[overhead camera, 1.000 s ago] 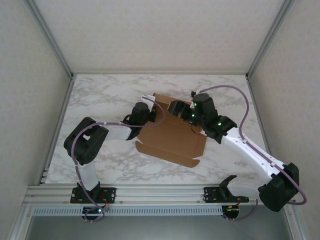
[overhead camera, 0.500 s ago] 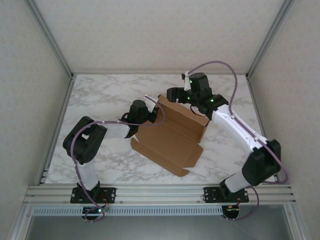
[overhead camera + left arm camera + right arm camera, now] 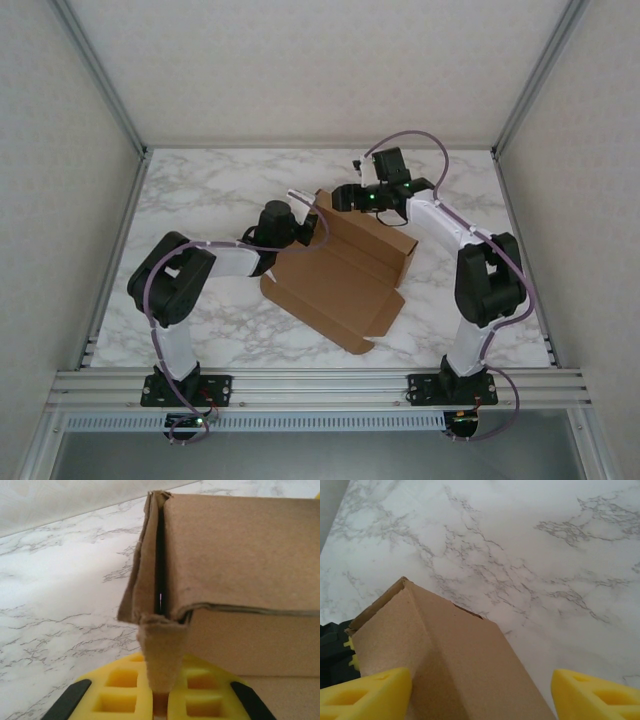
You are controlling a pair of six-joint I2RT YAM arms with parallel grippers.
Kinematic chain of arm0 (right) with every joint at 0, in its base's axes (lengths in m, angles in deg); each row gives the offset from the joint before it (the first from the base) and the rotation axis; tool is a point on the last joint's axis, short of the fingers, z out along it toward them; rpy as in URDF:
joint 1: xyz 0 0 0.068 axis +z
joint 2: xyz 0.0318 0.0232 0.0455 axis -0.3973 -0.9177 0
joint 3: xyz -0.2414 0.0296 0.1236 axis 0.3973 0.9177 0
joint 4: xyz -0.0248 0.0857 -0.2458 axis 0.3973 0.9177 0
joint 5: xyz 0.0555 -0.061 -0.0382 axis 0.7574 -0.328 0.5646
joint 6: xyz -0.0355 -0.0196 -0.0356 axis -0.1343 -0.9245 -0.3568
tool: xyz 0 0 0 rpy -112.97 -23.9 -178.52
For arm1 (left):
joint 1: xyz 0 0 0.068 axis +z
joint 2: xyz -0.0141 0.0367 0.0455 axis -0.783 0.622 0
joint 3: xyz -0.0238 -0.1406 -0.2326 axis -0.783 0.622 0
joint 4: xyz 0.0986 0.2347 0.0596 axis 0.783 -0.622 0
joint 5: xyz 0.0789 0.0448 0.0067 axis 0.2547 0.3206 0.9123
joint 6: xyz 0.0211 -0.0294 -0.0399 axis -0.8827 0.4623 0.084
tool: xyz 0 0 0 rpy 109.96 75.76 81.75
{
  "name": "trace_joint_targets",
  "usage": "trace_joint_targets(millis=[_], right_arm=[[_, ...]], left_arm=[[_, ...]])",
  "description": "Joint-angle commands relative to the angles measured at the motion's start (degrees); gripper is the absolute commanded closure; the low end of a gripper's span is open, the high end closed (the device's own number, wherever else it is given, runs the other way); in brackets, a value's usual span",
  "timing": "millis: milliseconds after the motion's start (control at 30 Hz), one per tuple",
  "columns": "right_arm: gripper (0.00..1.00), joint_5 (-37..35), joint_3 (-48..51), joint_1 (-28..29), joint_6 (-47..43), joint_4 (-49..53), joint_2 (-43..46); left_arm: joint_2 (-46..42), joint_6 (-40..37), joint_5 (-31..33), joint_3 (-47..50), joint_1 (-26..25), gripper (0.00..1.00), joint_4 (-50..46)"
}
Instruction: Fold the paper box
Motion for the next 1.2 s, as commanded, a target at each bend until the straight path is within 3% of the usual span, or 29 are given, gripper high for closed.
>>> trace_joint_targets(millis=[0, 367, 700, 867, 1000, 1167], right_arm=[[0.3, 2.9, -1.4, 0.3, -0.3, 0.0, -1.7], [0.39, 3.4, 0.5, 1.2, -0.3, -0.5, -1.9], [0.38, -3.0, 1.2, 1.3, -0.3, 0.5, 0.7], [0.35, -7.0, 0.9, 1.3, -0.3, 0.6, 2.9], [0.29, -7.3, -0.4, 1.3, -0.2, 1.4, 4.8], [0.25, -9.3, -1.2, 1.3, 0.6, 2.2, 8.5]], left_arm=[[1.3, 3.1, 1.4, -0.4, -0.1, 0.98, 1.7], [3.8, 9.1, 9.3, -1.0, -1.0, 1.0, 2.7], [-0.1, 8.7, 12.8, -0.8, -1.3, 0.7, 0.5], [-3.2, 10.3, 12.1, 1.1, -0.1, 0.64, 0.0], [-6.2, 11.8, 7.1, 2.9, 0.6, 0.6, 1.1], [-9.1, 13.6, 5.1, 5.0, 0.6, 0.58, 1.5]])
